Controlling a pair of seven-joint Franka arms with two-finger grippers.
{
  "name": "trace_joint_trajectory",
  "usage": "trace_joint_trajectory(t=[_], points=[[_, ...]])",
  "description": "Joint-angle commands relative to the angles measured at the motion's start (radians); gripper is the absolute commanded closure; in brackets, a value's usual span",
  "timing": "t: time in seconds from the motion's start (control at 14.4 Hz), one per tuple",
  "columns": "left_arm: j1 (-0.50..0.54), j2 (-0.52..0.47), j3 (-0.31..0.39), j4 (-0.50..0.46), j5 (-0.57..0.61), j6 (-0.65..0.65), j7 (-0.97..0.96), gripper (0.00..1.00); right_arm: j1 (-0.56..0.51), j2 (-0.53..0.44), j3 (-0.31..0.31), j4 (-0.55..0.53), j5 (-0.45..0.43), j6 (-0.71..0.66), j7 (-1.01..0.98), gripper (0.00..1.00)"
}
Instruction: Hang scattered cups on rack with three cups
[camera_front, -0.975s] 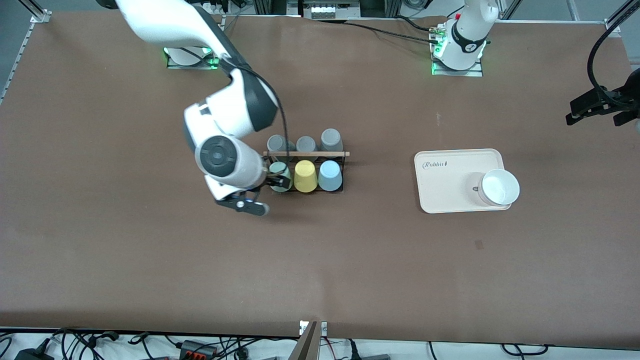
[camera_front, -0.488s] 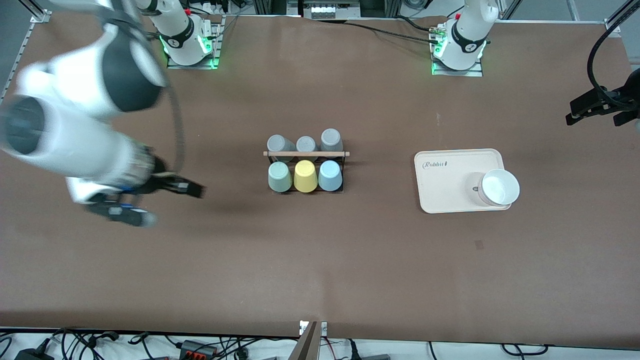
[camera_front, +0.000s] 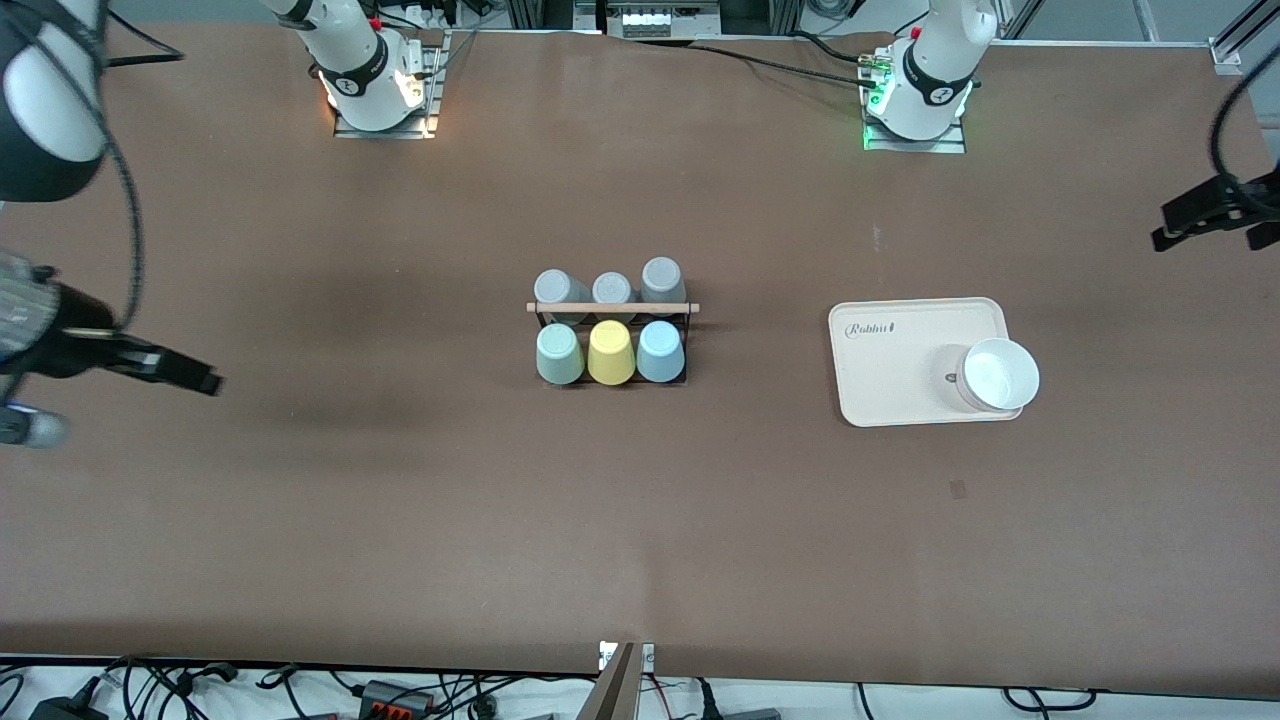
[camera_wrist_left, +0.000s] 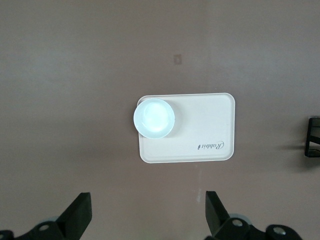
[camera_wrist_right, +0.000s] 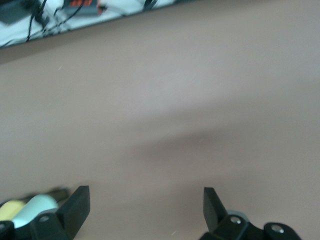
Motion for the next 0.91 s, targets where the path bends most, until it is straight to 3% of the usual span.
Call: trace_joint_trajectory(t=[0.0, 0.35, 0.7, 0.84], points=[[0.008, -0.007, -0.006, 0.007, 0.001, 0.006, 0.025, 0.0, -0.054, -0.127, 0.017, -0.195, -0.031, 0.125, -0.169, 0.0], [-0.001, -0.054, -0.01, -0.032, 0.0, 0.036, 0.025, 0.0, -0.077, -0.162, 0.016, -0.213, -0.037, 0.095, -0.206, 0.0], [0.0, -0.122, -0.025, -0.124, 0.0, 0.075, 0.025, 0.0, -0.079, -0.338, 0.014, -0.475, -0.037, 0.143, -0.214, 0.0], [-0.001, -0.123, -0.025, -0.124, 0.0, 0.078, 0.025, 0.0, -0.077, -0.36, 0.014, -0.495, -0.037, 0.131, -0.228, 0.0]])
